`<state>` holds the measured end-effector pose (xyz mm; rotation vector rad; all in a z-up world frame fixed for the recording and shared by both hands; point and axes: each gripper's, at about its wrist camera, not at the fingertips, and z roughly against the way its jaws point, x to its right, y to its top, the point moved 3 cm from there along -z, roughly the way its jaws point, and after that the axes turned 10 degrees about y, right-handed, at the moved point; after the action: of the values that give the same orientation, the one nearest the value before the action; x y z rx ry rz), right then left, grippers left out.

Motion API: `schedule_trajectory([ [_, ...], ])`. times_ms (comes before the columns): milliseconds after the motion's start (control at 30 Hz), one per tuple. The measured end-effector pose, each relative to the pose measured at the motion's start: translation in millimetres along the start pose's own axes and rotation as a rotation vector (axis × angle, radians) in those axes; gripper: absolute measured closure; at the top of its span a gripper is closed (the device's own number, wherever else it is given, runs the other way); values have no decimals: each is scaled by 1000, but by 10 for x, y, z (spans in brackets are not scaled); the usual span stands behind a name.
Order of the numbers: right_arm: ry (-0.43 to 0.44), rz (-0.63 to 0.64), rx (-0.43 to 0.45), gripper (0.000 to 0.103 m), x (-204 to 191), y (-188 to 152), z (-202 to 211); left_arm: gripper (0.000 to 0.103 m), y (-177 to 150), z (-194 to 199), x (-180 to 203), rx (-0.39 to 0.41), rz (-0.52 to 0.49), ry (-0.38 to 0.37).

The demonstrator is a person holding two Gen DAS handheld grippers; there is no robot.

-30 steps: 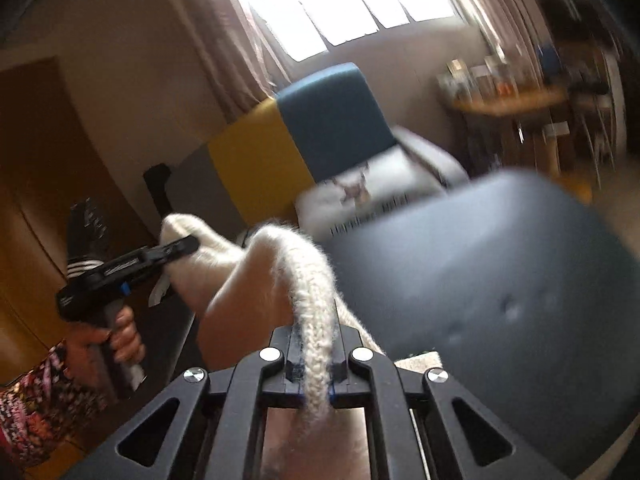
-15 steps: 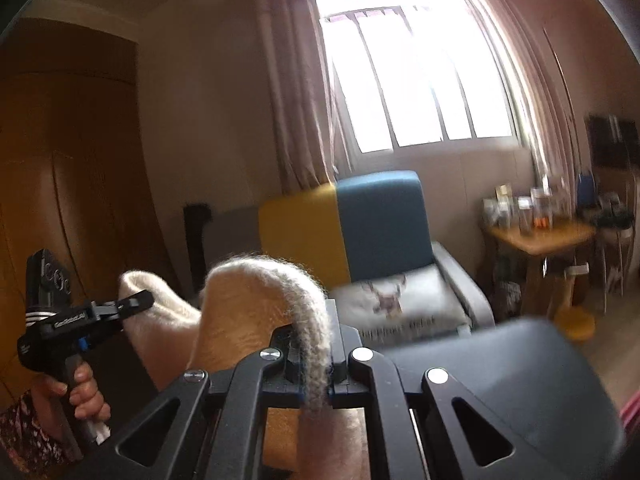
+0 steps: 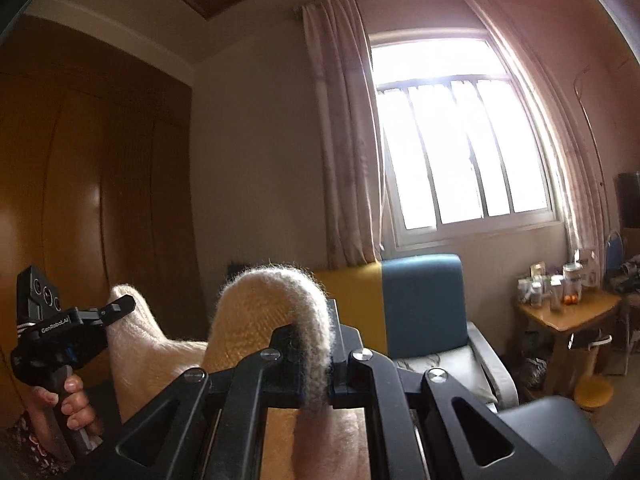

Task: Fold clothes

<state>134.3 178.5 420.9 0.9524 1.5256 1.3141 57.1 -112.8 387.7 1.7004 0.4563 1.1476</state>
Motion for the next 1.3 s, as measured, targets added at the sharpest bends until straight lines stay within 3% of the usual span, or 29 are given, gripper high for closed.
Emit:
schedule_trajectory([
  [100, 12, -16, 22, 98, 54, 56, 28, 90, 86, -27, -84, 11, -27, 25],
  [200, -15, -50, -6, 98, 279, 4, -176, 90, -9, -312, -287, -15, -62, 91],
  [333, -95, -90, -163, 98, 684, -371, -749, 90, -533, -973, -830, -159, -81, 239],
  [433, -154, -120, -336, 98, 1016, -929, -1265, 90, -1092, -1448, -1314, -312, -85, 354],
  [567, -197, -198, -545, 98, 1440, -1875, -1789, 90, -1900, -1806, -1866, -473, -92, 461],
  [733, -238, -287, -732, 98, 1856, -3028, -2146, 90, -2557, -2032, -2200, -564, -142, 547],
  [933, -280, -338, -840, 98, 2056, -3819, -2253, 87, -3015, -2165, -2524, -666, -218, 659],
  [967, -284, -339, -849, 98, 2031, -3911, -2209, 81, -3055, -2166, -2586, -677, -217, 670],
  [1033, -311, -338, -862, 97, 2055, -4040, -2197, 60, -3095, -2216, -2650, -721, -217, 695],
  [1067, -321, -342, -871, 95, 2068, -4081, -2199, 42, -3119, -2233, -2667, -746, -224, 704],
  [1167, -308, -385, -892, 88, 2175, -4098, -2229, 39, -3141, -2249, -2652, -794, -240, 701],
  [1267, -287, -412, -860, 82, 2235, -3867, -2131, 39, -2988, -2094, -2544, -767, -191, 658],
  [1300, -286, -416, -840, 82, 2234, -3754, -2053, 34, -2918, -2015, -2489, -753, -162, 634],
])
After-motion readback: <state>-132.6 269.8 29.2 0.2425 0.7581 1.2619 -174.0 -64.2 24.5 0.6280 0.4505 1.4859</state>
